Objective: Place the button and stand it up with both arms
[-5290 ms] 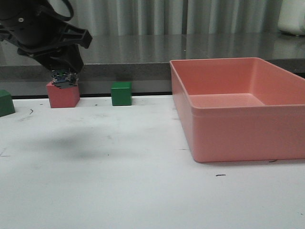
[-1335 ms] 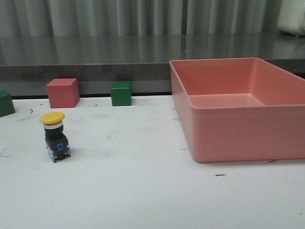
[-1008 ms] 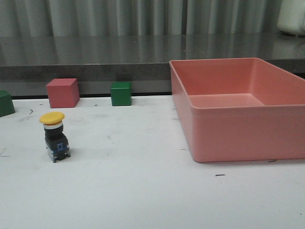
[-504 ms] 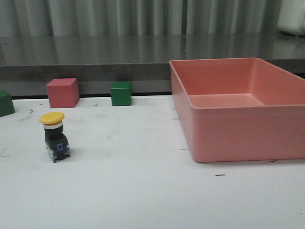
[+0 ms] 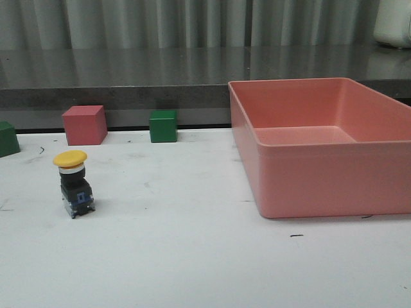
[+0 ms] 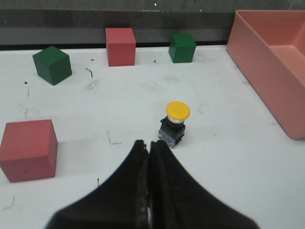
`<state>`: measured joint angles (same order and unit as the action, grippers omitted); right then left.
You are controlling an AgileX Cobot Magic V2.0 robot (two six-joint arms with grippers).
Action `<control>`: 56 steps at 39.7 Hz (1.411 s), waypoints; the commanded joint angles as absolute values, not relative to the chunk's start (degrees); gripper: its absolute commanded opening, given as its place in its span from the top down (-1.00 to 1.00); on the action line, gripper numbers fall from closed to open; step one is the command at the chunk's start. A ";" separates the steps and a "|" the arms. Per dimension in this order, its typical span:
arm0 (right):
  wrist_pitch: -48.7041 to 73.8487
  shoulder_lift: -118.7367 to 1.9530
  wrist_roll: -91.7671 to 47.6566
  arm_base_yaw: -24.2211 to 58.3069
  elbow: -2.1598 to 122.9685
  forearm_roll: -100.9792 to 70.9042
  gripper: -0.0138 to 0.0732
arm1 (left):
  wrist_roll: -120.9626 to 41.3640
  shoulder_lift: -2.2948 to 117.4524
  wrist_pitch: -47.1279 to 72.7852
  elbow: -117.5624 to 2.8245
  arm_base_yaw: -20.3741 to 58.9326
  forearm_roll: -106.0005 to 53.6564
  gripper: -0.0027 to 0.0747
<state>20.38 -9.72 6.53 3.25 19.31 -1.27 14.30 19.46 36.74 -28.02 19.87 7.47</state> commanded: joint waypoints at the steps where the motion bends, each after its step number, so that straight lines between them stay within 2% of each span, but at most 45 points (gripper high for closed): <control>1: 15.30 -10.22 6.22 3.28 20.86 -0.82 0.84 | 14.67 18.82 26.60 -28.46 19.91 7.50 0.98; 4: 15.30 -10.22 6.22 3.28 20.86 -0.82 0.84 | 14.67 17.23 21.47 -26.33 19.06 7.39 0.98; 10: 15.30 -10.22 6.22 3.28 20.86 -0.82 0.84 | 14.67 11.88 19.66 -22.49 15.16 4.50 0.98; 21: 15.30 -10.22 6.22 3.28 20.86 -0.82 0.84 | 14.56 0.69 19.23 -14.01 2.54 -1.99 0.98; 27: 15.30 -10.22 6.22 3.28 20.86 -0.82 0.84 | 14.56 -1.68 13.38 -8.35 -1.83 -2.35 0.98; 35: 15.56 -10.22 6.22 3.28 20.86 -0.82 0.84 | 14.09 -1.68 9.22 -2.77 -2.90 0.66 0.98; 43: 15.56 -10.22 6.22 3.28 20.86 -0.82 0.84 | 5.62 -1.68 3.83 0.68 -2.90 -0.68 0.98; 56: 15.56 -10.22 6.22 3.28 20.86 -0.82 0.84 | 5.53 -1.68 4.43 0.68 -2.90 -8.55 0.98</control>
